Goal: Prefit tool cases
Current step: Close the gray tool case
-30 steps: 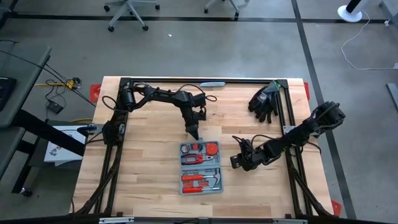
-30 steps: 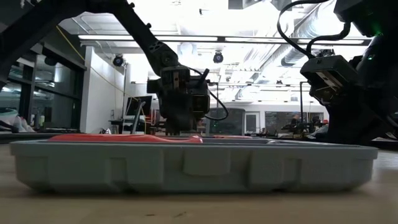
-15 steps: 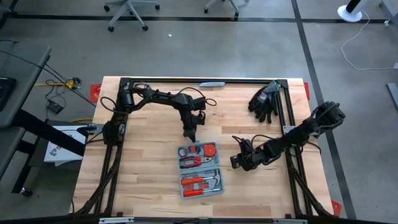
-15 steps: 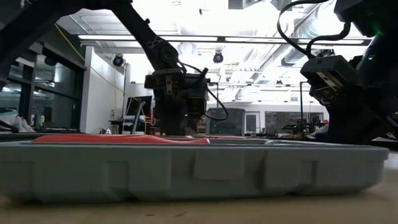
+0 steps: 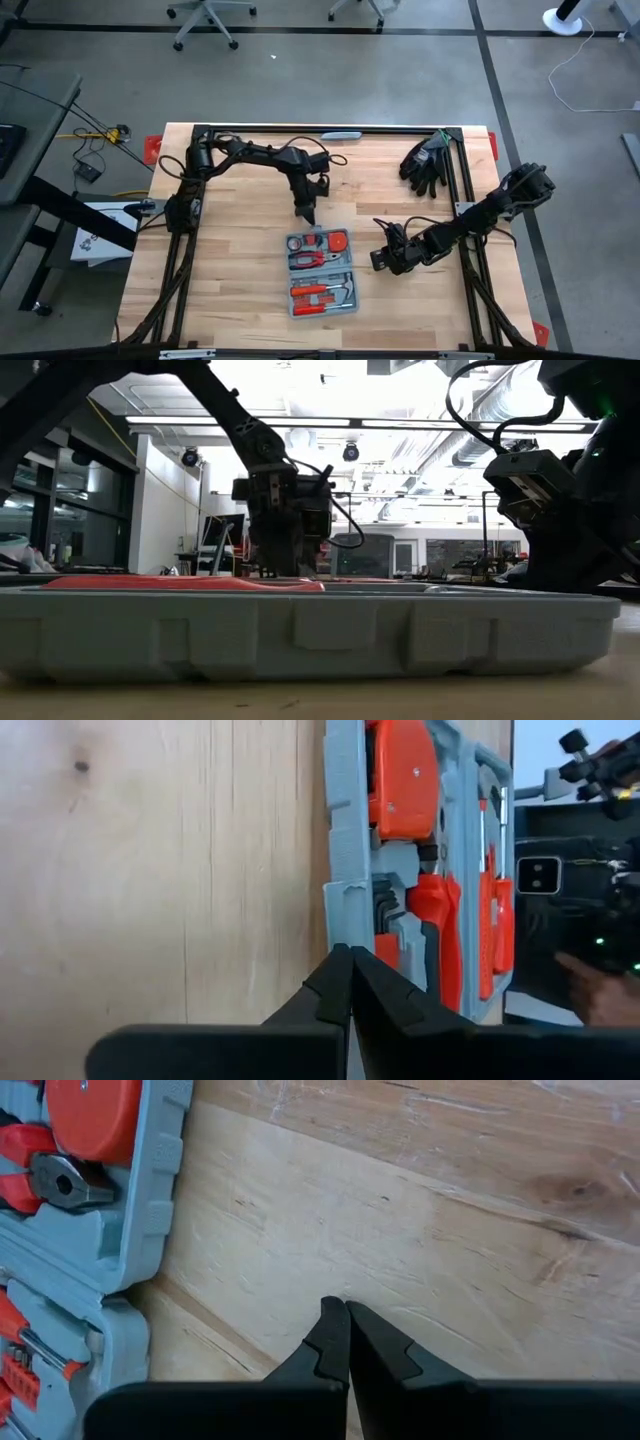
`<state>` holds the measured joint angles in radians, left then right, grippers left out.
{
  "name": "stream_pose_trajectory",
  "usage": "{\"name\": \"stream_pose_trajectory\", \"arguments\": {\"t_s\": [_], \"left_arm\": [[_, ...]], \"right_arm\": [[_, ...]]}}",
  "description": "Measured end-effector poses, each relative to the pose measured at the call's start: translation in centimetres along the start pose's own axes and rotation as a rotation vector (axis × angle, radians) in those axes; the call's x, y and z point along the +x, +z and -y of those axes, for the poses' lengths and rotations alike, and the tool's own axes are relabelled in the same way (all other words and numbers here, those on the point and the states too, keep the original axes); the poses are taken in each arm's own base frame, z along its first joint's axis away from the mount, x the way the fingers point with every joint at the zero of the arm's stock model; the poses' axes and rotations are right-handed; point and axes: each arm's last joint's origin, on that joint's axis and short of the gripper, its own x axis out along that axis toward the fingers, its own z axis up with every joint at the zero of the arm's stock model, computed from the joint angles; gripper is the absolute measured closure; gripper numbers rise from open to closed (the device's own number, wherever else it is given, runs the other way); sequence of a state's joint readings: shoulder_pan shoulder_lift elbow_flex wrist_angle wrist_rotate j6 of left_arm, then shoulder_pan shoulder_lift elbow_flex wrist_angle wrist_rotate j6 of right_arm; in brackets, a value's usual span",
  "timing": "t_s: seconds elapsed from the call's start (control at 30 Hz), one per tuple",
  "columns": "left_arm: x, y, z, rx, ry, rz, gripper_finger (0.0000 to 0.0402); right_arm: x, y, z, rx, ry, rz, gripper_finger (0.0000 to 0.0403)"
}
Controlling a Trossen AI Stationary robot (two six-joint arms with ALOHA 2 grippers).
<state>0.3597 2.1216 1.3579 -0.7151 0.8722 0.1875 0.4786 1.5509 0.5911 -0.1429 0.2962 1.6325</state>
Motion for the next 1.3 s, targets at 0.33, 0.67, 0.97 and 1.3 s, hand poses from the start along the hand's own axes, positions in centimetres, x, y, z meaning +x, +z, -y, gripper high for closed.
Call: {"name": "stream_pose_trajectory", "arguments": {"t_s": [0.33, 0.67, 0.97, 1.3], "left_arm": [[-1.4, 0.0, -1.1, -0.069, -0.033, 0.048, 0.0337], [0.7, -0.2, -0.8, -0.055, -0.071, 0.002, 0.0222], [2.3, 0.0, 0.5, -0.003, -0.075, -0.033, 0.0218], [2.4, 0.1, 0.5, 0.001, -0.076, -0.027, 0.0285]], "right_arm": [[0.0, 0.0, 0.0, 0.000, 0.000, 0.000, 0.0402], [0.0, 0.0, 0.0, 0.000, -0.001, 0.000, 0.0402], [0.0, 0.0, 0.0, -0.004, -0.004, 0.001, 0.0402], [0.0, 0.0, 0.1, -0.018, -0.004, 0.001, 0.0402]]}}
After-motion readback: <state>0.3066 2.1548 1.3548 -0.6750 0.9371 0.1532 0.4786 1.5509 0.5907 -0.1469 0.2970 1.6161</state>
